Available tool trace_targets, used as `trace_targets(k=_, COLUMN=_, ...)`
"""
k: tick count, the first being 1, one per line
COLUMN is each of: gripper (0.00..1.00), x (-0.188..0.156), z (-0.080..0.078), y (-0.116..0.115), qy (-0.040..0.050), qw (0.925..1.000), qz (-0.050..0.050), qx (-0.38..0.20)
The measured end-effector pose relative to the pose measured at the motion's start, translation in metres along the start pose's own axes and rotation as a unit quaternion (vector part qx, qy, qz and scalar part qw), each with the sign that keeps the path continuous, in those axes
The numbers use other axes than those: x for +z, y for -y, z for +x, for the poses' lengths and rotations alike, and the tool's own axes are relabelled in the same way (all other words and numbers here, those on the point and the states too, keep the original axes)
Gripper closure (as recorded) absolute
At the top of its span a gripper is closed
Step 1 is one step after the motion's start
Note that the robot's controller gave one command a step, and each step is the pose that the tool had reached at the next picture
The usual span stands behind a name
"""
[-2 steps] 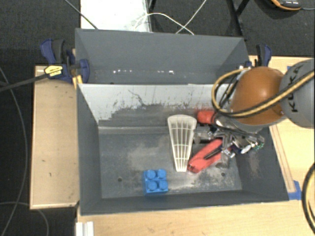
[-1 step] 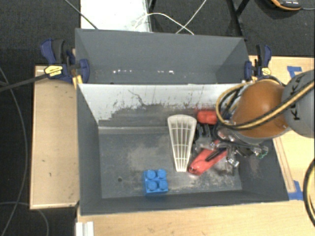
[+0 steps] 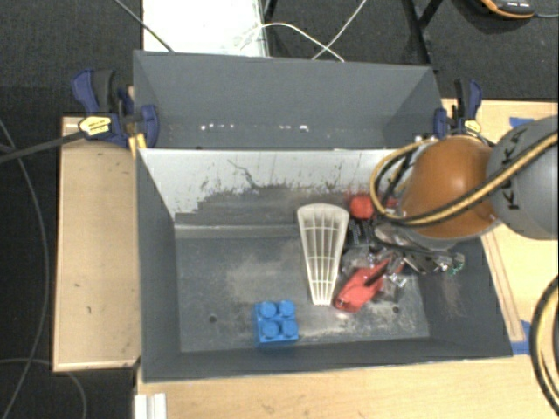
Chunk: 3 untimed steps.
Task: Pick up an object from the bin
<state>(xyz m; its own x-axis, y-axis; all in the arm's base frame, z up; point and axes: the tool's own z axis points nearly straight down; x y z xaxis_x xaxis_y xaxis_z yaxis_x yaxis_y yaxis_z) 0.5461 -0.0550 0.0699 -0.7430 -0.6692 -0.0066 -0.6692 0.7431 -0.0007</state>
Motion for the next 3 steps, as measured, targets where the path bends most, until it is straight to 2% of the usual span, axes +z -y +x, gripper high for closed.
trace_targets(k=2, gripper=1.00, x=-0.012, z=0.001, y=-0.001, qy=-0.0004, qw=1.0000, qz=-0.001, qx=0.000)
trace_targets(k=3, gripper=1.00, x=-0.037, z=0.002, y=-0.003, qy=-0.0030, qw=1.0000, qz=-0.004, qx=0.002)
